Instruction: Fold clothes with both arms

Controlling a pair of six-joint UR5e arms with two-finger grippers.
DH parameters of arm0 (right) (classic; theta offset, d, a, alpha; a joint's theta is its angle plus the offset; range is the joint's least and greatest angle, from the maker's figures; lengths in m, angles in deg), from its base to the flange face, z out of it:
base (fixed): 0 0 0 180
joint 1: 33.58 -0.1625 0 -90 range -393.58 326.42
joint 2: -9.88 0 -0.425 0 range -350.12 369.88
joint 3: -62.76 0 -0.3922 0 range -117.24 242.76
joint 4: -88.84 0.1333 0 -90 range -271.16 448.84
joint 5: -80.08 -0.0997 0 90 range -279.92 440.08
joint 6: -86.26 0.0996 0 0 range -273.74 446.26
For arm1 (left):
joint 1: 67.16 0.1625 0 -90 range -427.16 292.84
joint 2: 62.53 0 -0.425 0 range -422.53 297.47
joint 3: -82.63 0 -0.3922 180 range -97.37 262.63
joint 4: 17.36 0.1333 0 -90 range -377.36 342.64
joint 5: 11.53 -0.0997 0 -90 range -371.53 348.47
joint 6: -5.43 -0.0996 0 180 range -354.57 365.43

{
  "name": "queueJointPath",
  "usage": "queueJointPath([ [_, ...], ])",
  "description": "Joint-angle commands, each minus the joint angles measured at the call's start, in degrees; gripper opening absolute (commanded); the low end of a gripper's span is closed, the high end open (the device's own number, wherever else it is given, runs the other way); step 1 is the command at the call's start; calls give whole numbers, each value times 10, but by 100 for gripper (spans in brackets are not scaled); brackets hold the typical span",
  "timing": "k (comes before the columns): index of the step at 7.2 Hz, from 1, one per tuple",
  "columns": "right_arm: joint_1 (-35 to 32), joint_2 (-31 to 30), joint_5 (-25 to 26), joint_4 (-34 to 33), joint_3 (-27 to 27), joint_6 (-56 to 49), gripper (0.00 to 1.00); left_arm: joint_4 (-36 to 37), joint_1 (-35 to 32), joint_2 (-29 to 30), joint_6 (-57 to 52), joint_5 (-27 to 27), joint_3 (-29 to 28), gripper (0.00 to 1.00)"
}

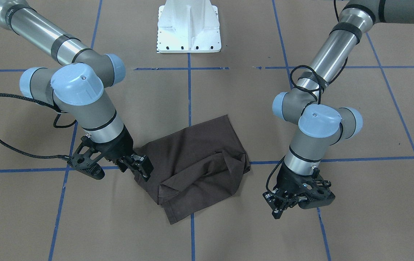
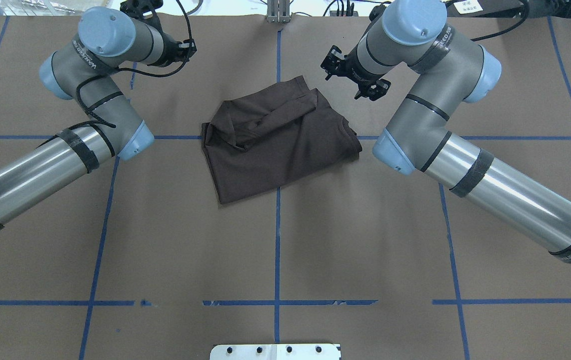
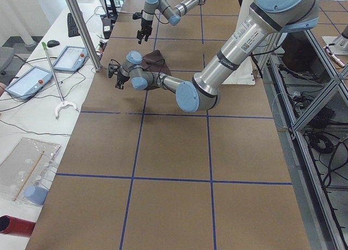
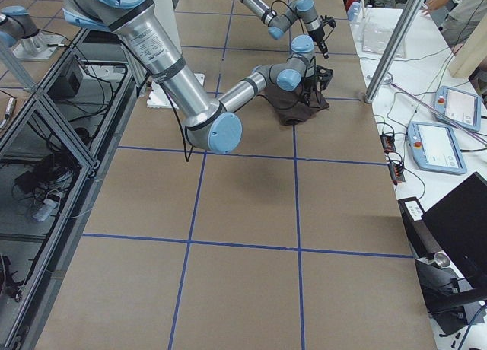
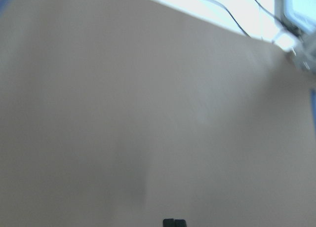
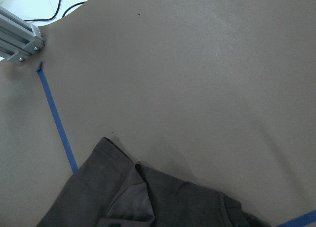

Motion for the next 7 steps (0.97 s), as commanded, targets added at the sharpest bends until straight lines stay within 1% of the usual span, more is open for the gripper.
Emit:
queueJointPath([
  [1, -2, -1, -2, 0, 3, -2, 83, 32, 51, -9, 70, 14, 59, 0],
  [2, -3, -4, -2, 0, 3, -2, 83, 48, 63, -10, 81, 7, 66, 0],
  [3, -3, -10, -1, 0, 3, -2, 83, 68, 64, -6, 83, 7, 75, 25],
  [4, -3, -10, -1, 0, 3, -2, 83, 134, 65, 18, 83, 6, 76, 39],
  [5, -3, -14, 0, 1, 4, -2, 83, 180, 66, 37, 83, -5, 81, 43],
  [6, -3, -20, 0, 2, 3, -3, 83, 182, 85, 44, 83, -18, 77, 43],
  [7, -3, -24, 0, 3, 1, -3, 83, 209, 93, 50, 83, -39, 80, 43],
])
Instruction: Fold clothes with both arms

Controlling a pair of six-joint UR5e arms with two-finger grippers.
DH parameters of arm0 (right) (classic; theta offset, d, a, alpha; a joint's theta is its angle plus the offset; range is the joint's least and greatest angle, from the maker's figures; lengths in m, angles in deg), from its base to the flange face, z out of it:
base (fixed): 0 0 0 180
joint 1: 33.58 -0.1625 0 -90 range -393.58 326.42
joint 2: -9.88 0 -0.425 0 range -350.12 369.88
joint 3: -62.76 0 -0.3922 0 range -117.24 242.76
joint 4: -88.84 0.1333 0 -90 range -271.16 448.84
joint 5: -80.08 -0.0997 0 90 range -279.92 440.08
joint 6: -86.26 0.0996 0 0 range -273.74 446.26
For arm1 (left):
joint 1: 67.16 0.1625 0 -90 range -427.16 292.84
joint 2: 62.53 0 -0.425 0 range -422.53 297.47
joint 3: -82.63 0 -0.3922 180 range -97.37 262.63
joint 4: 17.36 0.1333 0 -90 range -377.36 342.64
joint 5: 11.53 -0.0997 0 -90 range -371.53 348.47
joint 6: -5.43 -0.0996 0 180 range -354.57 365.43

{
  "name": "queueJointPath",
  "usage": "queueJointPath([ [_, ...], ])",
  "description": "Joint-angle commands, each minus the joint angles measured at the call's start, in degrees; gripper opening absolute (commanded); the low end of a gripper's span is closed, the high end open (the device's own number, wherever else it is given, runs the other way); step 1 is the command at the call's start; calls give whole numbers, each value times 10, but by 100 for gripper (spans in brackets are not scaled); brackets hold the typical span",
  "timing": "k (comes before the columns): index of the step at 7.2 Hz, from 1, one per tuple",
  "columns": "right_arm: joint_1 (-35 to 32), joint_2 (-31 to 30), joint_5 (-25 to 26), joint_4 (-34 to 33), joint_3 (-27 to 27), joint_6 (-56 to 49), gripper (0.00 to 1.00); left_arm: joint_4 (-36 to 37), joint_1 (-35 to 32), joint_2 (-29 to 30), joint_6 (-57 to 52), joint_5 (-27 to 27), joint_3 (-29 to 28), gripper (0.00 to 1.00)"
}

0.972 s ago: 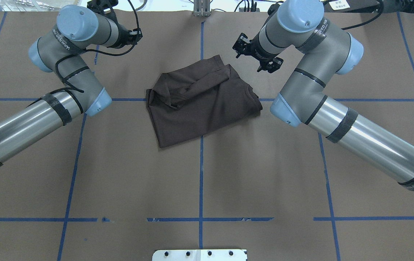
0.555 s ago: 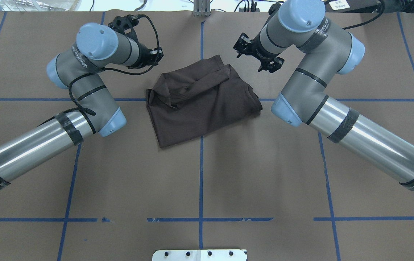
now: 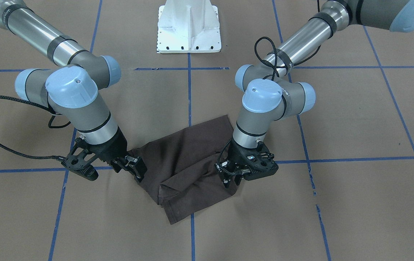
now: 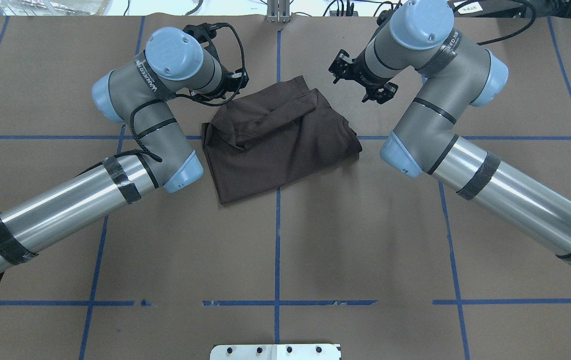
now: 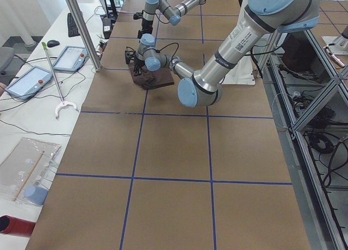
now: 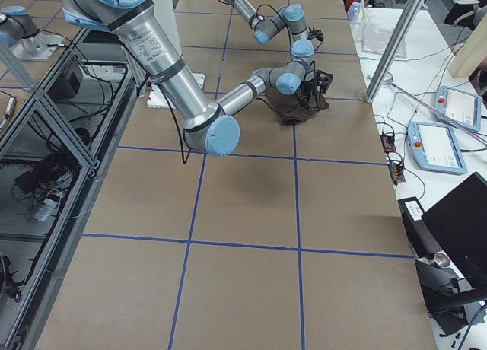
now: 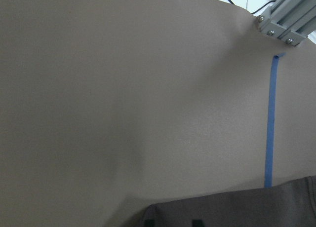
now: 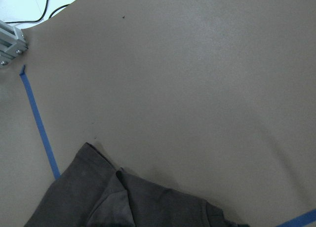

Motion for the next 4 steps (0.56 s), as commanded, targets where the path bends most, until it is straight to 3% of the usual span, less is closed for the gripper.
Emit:
queueJointPath([
  [1, 0, -9, 0, 2, -2, -7, 83, 72, 18, 31, 1, -32, 2, 43],
  [4, 0, -19, 0, 5, -1, -9, 83, 168, 34, 40, -6, -113, 2, 42],
])
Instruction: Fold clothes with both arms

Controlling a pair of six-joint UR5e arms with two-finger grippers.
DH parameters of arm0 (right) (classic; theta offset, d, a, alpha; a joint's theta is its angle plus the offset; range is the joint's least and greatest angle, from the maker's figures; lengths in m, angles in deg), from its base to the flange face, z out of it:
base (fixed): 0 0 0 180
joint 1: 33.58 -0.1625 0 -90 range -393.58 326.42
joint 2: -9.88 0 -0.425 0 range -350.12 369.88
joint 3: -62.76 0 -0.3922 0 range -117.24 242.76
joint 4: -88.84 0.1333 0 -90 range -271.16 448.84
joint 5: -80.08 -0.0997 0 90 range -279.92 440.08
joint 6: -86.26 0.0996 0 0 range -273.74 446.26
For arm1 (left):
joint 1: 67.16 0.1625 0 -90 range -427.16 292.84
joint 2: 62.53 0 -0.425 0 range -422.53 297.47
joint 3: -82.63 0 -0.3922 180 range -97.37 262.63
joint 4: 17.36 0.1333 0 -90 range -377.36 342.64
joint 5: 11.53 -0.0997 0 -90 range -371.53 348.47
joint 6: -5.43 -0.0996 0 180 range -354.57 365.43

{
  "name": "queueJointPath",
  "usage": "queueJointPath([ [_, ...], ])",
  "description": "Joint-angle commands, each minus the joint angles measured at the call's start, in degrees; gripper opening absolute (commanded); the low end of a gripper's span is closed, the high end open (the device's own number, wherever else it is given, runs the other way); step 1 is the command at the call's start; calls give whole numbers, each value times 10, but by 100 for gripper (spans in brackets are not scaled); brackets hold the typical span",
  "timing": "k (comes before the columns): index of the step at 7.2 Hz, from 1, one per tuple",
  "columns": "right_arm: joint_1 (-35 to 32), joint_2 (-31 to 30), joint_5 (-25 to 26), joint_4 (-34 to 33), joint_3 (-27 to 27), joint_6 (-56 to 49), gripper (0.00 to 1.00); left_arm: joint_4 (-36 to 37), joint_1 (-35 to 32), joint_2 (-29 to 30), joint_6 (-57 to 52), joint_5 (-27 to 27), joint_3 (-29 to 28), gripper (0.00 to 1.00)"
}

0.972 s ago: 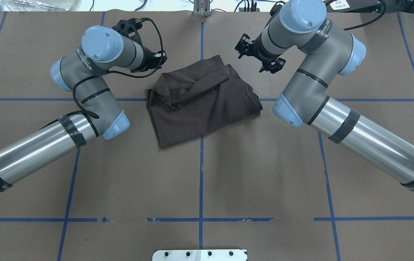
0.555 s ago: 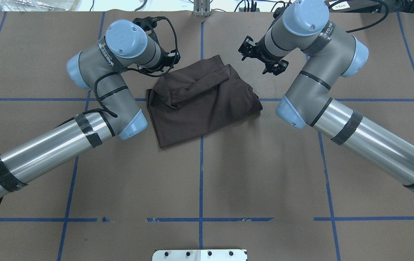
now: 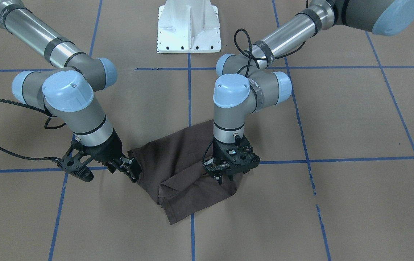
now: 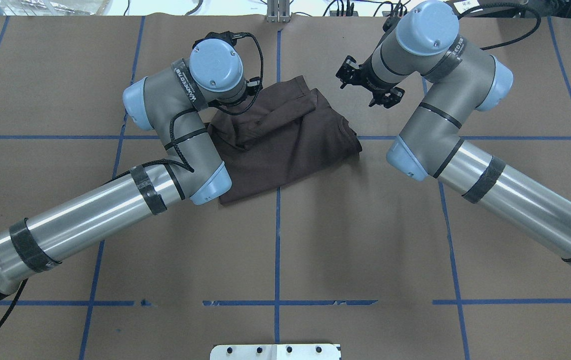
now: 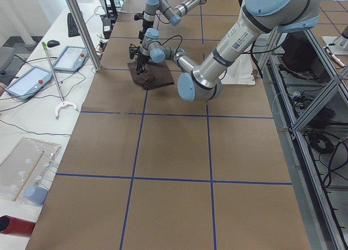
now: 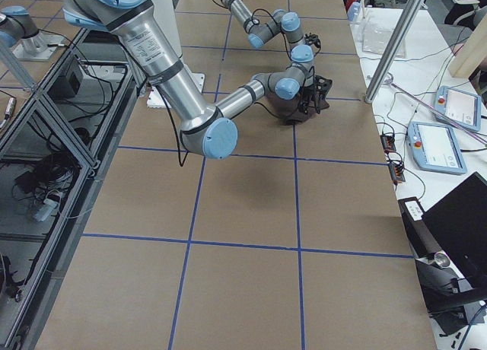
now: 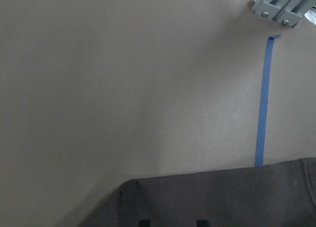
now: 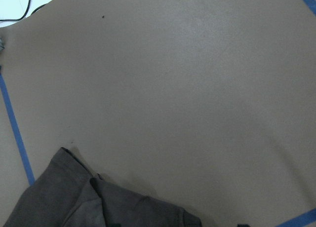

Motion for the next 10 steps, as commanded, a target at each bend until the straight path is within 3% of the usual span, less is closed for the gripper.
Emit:
queueJointPath([
  [1, 0, -8, 0, 2, 2, -1, 83, 73, 28, 12, -4, -58, -3, 41],
  [3, 0, -11, -1, 3, 1, -1, 83, 79, 46, 15, -4, -68, -8, 41],
  [4, 0, -12, -1, 3, 0, -1, 83, 85, 48, 17, -4, -68, -9, 35],
  [5, 0, -13, -1, 3, 1, -1, 83, 96, 48, 18, -5, -73, -9, 12],
  [6, 0, -14, -1, 3, 0, -1, 83, 100, 47, 18, -5, -84, -9, 0],
  [10, -1, -13, -1, 3, 0, -1, 83, 116, 45, 20, -27, -108, 11, 0],
])
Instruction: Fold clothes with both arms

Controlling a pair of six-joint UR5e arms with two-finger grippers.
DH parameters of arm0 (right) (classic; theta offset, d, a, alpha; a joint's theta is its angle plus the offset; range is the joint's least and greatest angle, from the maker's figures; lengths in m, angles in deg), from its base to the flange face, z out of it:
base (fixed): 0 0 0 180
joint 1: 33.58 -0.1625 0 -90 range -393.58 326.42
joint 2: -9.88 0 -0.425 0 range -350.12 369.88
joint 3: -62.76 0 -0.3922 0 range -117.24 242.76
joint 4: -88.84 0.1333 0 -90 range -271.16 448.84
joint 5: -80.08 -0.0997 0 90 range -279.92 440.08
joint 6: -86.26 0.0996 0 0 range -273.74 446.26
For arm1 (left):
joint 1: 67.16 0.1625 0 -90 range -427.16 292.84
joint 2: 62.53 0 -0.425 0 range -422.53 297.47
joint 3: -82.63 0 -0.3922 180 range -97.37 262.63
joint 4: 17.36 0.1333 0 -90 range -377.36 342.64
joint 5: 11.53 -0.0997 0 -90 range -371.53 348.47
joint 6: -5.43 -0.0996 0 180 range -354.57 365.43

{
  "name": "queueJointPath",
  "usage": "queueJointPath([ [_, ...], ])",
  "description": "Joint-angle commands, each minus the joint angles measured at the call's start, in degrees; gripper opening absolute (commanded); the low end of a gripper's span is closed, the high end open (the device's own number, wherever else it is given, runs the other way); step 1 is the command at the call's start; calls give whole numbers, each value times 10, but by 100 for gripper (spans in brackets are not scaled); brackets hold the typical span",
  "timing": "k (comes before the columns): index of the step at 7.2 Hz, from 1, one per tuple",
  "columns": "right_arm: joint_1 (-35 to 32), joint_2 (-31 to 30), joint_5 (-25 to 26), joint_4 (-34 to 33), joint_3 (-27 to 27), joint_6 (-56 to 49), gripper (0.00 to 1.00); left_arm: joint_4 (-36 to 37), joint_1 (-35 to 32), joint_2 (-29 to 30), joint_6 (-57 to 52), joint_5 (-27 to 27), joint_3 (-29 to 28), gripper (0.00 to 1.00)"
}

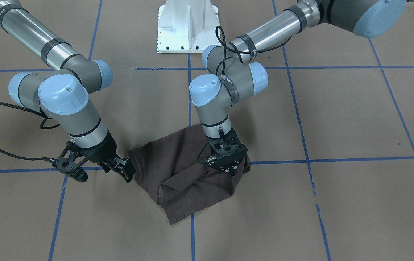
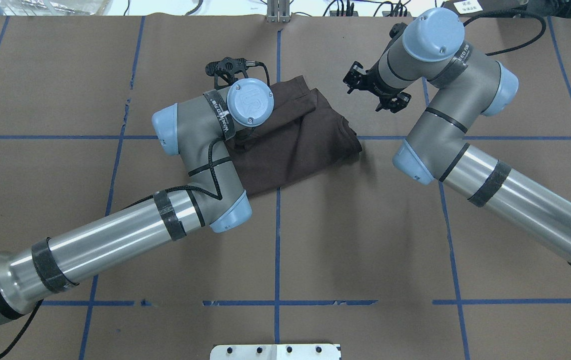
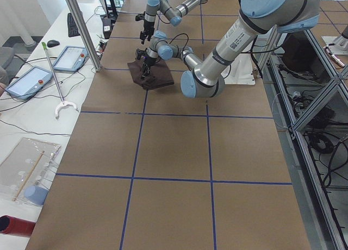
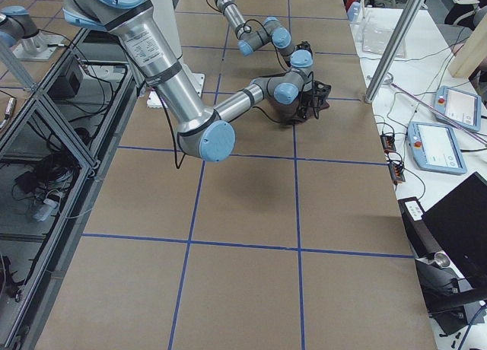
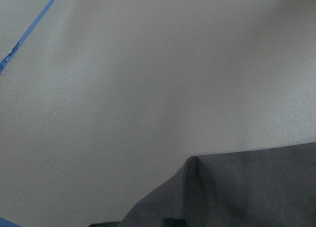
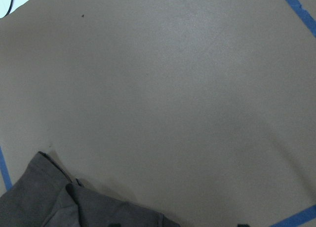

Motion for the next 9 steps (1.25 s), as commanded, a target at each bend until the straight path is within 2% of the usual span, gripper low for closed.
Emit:
queueJointPath([
  [1, -1, -1, 0, 0, 0, 0, 83, -1, 1, 1, -8, -2, 18, 27],
  [2, -2, -1, 0, 0, 1, 0, 83, 1, 1, -1, -7, -4, 16, 48],
  [4, -2, -5, 1, 0, 4, 1, 86, -1, 2, 4, -12, -37, -7, 54],
  [9, -2, -13, 0, 1, 8, 0, 86, 0, 13, 14, -14, -38, -32, 47],
])
